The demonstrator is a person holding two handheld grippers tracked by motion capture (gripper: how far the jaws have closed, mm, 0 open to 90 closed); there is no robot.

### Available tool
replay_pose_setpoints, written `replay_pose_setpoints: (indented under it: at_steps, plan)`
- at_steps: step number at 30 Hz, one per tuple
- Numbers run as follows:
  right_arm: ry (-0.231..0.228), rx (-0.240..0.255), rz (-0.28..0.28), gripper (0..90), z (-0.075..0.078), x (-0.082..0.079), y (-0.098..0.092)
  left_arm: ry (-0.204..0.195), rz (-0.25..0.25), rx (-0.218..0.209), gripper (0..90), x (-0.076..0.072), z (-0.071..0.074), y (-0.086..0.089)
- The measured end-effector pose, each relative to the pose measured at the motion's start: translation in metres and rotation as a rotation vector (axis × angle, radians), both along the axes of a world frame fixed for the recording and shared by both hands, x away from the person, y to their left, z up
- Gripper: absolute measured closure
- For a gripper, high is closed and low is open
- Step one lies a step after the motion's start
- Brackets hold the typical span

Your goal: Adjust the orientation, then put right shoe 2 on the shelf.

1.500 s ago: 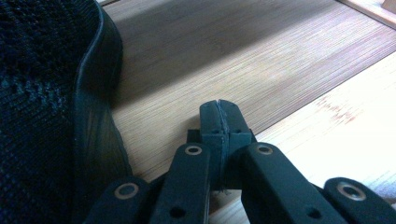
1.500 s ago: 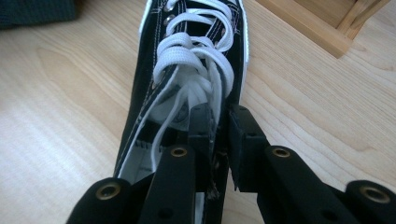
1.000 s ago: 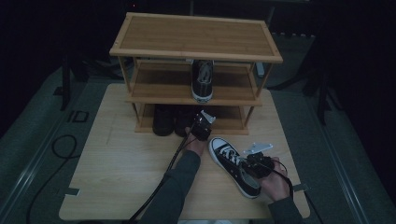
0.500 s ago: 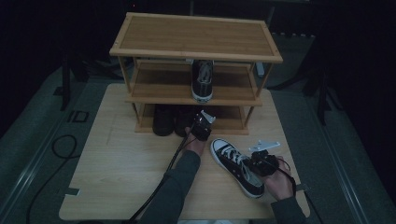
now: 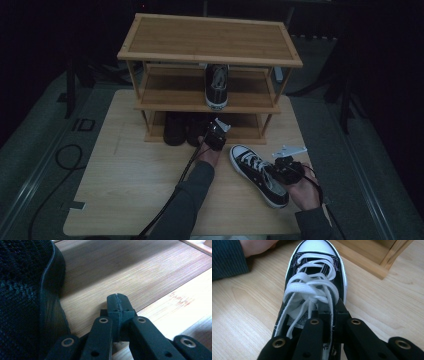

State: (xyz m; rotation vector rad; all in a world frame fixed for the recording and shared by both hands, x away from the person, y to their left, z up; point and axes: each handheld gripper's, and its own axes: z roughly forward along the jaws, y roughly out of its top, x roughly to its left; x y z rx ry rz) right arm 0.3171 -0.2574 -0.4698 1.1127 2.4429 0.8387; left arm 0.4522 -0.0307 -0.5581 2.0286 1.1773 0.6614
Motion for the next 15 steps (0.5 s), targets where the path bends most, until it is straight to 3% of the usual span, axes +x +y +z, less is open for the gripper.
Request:
replay_pose_setpoints:
  at_steps: [15]
  plan:
    - [-0.015, 0.005, 0.007, 88.0, 0.0096, 0.0043, -0.0017, 0.001, -0.002, -0.001, 90.0, 0.0001, 0.0, 0.0003]
